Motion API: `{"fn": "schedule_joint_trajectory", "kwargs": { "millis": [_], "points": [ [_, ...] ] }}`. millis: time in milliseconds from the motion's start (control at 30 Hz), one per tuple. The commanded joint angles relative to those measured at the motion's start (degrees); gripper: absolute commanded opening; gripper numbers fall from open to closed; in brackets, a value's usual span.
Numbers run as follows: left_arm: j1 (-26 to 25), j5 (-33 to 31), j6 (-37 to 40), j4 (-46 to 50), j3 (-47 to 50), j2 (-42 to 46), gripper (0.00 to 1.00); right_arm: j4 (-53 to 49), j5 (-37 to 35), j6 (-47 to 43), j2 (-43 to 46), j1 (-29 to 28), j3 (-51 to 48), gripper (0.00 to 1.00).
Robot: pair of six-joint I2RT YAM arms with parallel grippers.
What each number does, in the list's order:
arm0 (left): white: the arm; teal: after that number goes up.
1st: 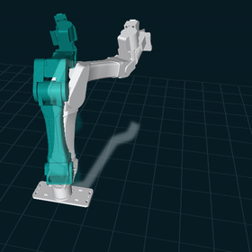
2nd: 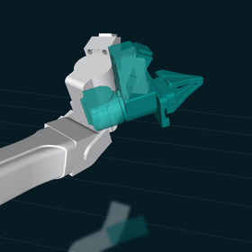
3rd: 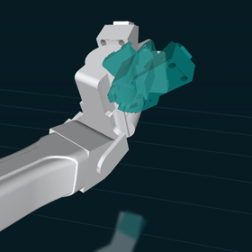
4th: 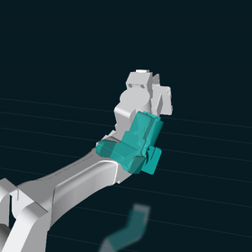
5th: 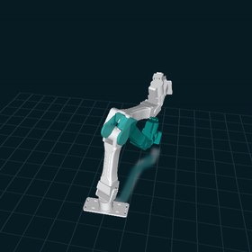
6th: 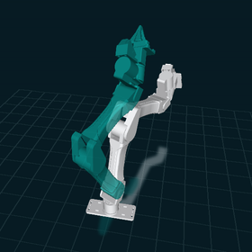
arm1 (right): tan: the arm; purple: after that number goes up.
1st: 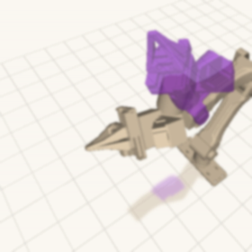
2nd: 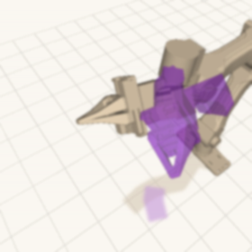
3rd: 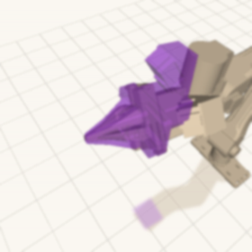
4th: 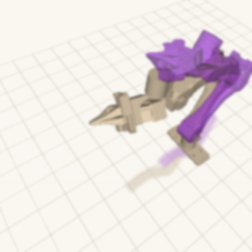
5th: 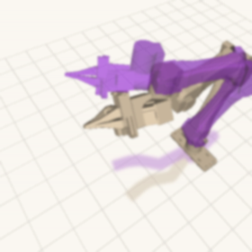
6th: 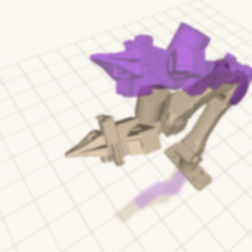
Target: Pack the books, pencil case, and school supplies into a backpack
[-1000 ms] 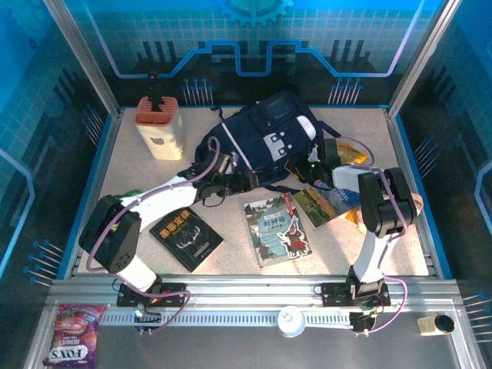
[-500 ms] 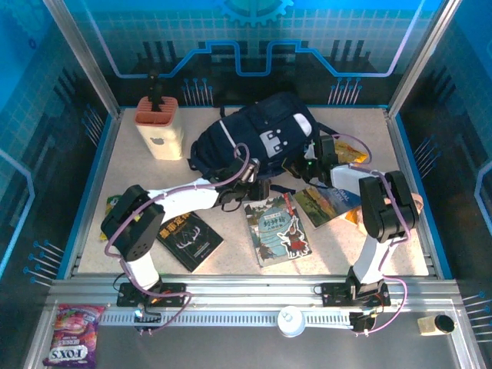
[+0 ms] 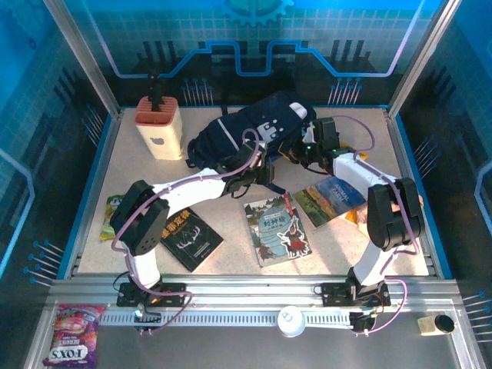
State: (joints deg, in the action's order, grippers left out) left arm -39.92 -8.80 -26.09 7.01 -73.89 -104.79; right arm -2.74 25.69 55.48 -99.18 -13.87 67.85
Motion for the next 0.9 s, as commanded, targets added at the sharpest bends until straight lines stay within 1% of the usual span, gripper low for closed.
{"fn": "schedule_joint_trajectory", "kwargs": {
  "millis": [0, 133, 300, 567, 733, 867],
  "points": [
    [-0.3, -3.5, -1.4, -0.4, -2.5, -1.6, 0.44, 0.4, 3.7, -0.3, 1.3, -0.9, 3.9, 0.11],
    [-0.3, -5.1, -2.9, -2.3, -3.0, -2.5, 0.39, 0.1, 4.1, 0.1, 0.9, -1.1, 5.0, 0.11],
    [-0.4, -6.4, -2.7, -3.6, -4.2, -3.4, 0.33, -0.1, 4.4, 0.1, 0.8, -1.3, 5.6, 0.12],
    [-0.6, -7.9, -1.7, -3.8, -6.3, -4.4, 0.33, -0.7, 4.7, -0.1, 0.7, -2.0, 6.1, 0.12],
    [-0.7, -8.3, -0.7, -4.0, -7.0, -4.9, 0.3, -1.0, 5.0, -0.5, 0.8, -2.1, 6.0, 0.12],
    [-0.7, -9.3, 0.5, -3.7, -8.0, -5.5, 0.31, -1.1, 5.1, -0.6, 0.8, -2.2, 5.9, 0.12]
  ]
}}
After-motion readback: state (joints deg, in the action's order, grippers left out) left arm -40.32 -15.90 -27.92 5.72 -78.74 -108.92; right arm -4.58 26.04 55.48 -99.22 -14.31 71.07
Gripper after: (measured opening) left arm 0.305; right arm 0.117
